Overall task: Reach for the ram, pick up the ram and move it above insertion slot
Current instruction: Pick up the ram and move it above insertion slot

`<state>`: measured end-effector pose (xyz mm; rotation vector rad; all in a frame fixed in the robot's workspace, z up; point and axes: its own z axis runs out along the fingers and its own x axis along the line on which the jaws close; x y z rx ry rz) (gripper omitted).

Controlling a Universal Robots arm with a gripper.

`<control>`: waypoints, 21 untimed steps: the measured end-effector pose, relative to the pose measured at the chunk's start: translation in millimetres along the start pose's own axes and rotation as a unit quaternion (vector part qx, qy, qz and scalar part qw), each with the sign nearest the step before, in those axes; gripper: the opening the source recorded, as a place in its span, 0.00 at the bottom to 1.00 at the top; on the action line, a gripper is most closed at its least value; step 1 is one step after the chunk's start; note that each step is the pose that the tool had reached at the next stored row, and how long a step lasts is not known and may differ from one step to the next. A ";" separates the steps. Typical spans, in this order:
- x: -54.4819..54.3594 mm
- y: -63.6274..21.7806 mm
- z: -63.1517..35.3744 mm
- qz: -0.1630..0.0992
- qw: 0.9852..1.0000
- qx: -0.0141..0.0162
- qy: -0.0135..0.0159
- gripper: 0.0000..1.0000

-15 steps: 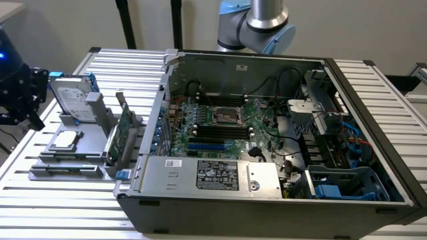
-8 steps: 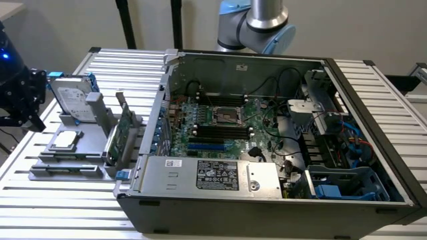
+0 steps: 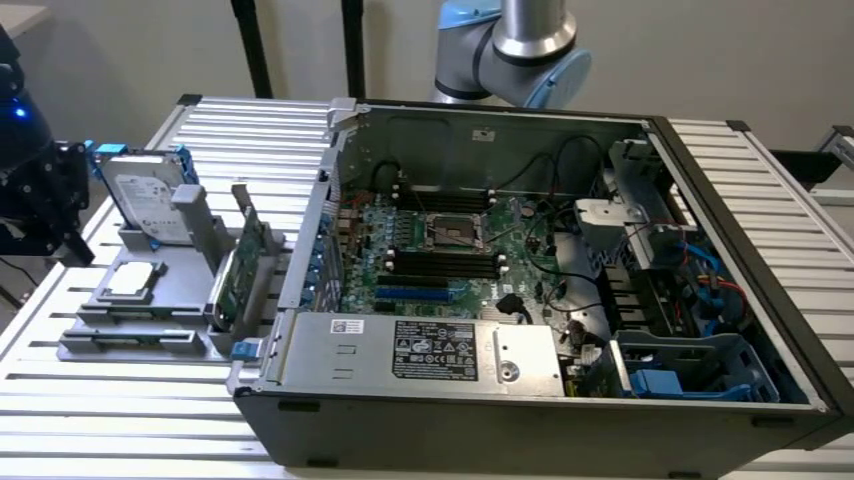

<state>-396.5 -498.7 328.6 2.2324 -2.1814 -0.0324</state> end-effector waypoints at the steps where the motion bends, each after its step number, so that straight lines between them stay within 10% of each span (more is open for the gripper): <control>1: 0.0 0.0 0.2 -0.009 1.000 0.001 0.000 0.11; 11: 0.0 -0.1 4.0 -0.013 1.000 0.001 0.000 0.31; 21: 0.0 -0.7 22.2 -0.013 1.000 0.001 0.000 0.31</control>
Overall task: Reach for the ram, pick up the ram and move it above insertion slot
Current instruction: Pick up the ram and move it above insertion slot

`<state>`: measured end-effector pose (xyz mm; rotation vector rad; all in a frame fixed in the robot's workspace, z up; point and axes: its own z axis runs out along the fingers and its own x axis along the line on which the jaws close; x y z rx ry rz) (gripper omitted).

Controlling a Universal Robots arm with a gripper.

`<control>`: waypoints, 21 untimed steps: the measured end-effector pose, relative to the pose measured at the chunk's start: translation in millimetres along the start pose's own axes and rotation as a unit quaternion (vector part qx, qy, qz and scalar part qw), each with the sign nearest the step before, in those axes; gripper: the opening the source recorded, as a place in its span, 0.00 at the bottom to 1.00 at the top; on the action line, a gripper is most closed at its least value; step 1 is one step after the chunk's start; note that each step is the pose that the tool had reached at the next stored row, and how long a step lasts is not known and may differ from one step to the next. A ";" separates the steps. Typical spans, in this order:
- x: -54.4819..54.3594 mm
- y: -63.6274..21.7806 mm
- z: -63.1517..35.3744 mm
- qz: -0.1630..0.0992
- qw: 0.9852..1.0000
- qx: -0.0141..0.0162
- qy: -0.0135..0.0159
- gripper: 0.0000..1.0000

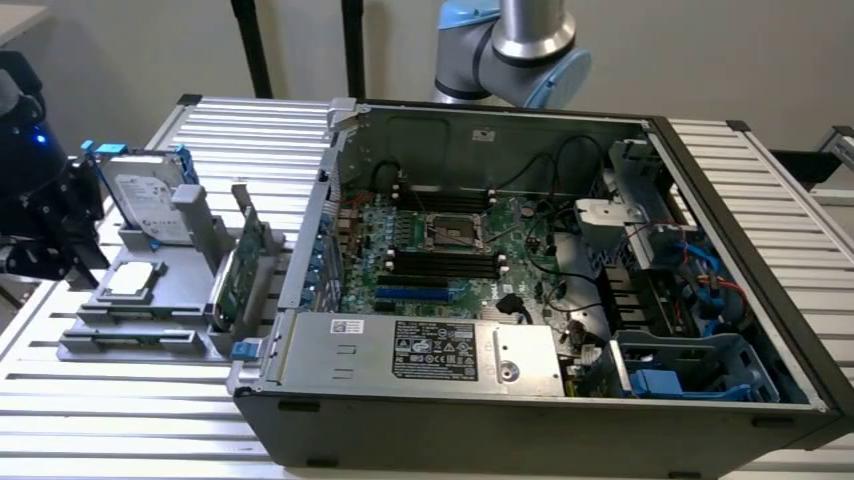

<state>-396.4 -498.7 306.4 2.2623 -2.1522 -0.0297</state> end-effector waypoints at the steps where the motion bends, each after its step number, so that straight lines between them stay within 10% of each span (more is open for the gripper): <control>1: 0.0 0.0 1.8 0.000 1.000 0.000 0.000 0.31; 21: 0.0 -1.0 38.3 0.000 1.000 0.000 0.000 0.31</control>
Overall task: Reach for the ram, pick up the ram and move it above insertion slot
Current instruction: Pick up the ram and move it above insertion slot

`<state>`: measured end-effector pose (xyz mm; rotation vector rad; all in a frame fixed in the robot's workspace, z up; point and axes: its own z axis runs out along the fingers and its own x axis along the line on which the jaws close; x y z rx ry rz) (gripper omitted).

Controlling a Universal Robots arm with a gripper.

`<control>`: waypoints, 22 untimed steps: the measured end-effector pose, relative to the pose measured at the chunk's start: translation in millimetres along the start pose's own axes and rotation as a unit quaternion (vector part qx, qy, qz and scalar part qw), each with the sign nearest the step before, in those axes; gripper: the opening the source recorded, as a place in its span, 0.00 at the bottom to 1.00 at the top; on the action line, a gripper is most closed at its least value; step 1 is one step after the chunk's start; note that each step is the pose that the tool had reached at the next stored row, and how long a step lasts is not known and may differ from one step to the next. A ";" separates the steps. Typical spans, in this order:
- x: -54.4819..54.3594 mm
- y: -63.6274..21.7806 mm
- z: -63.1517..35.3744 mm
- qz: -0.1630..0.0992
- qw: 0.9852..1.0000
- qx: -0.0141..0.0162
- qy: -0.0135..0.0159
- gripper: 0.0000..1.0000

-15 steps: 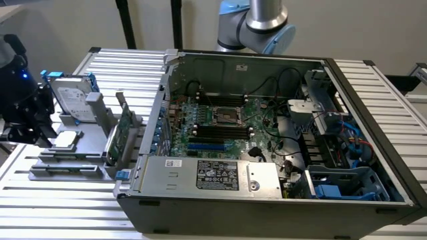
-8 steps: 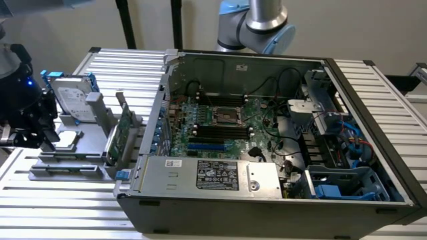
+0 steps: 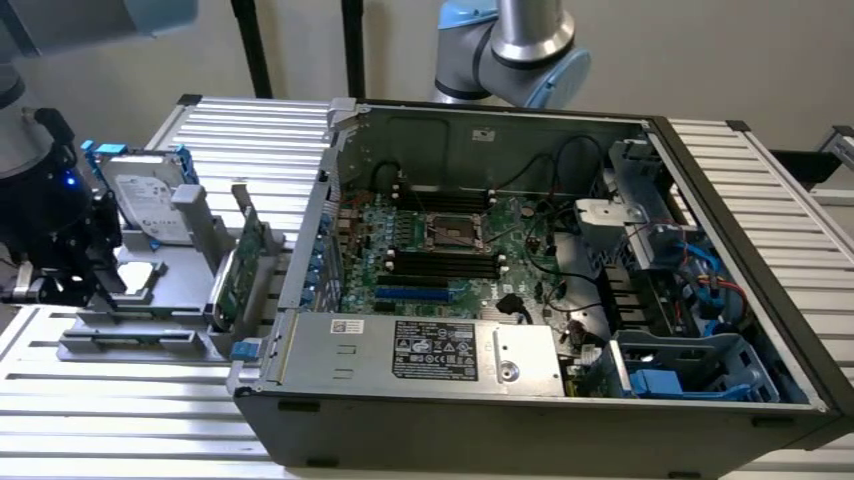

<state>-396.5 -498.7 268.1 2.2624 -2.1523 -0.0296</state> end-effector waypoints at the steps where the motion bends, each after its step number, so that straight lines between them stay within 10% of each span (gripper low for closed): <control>1: 0.0 -0.1 1.7 0.000 1.000 0.000 0.000 0.31; 22: 3.6 -1.0 40.0 0.000 1.000 0.000 0.000 0.31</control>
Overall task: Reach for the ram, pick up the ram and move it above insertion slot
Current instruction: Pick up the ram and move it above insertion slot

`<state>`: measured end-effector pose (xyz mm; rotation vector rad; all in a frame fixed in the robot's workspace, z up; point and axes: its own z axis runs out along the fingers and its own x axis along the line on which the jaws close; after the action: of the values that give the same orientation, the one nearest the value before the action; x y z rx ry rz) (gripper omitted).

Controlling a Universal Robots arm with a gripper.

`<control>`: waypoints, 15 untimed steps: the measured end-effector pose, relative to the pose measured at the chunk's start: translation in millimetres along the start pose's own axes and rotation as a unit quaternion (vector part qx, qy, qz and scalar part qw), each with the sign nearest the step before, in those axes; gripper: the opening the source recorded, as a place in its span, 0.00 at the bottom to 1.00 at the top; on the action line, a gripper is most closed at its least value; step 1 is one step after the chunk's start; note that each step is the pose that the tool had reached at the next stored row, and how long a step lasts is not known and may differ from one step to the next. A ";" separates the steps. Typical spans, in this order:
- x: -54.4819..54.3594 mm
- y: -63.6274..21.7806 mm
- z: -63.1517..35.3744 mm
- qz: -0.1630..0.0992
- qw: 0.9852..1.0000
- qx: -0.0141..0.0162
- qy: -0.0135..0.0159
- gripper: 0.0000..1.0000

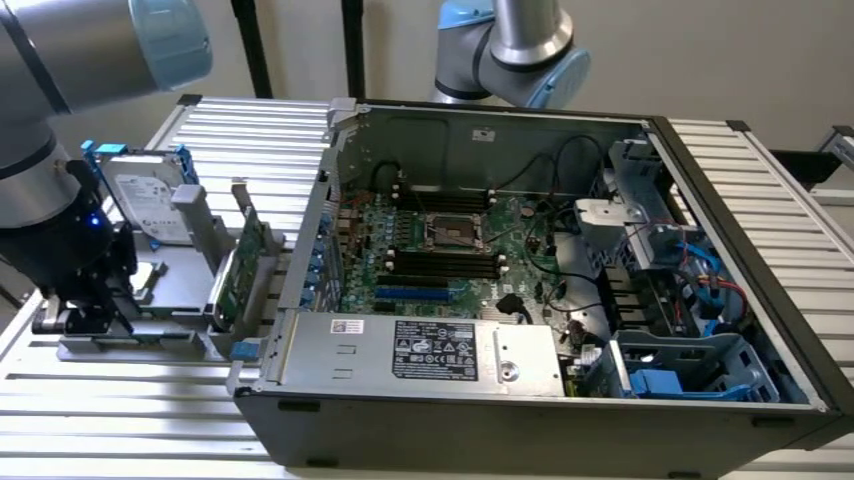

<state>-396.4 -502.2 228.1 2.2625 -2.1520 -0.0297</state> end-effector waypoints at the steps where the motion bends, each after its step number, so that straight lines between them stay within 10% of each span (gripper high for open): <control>1: 0.5 0.0 1.7 0.000 1.000 0.000 0.000 0.31; 15: 2.1 -1.0 26.1 0.000 1.000 0.000 -0.001 0.31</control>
<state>-396.0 -504.2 201.9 2.2638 -2.1535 -0.0325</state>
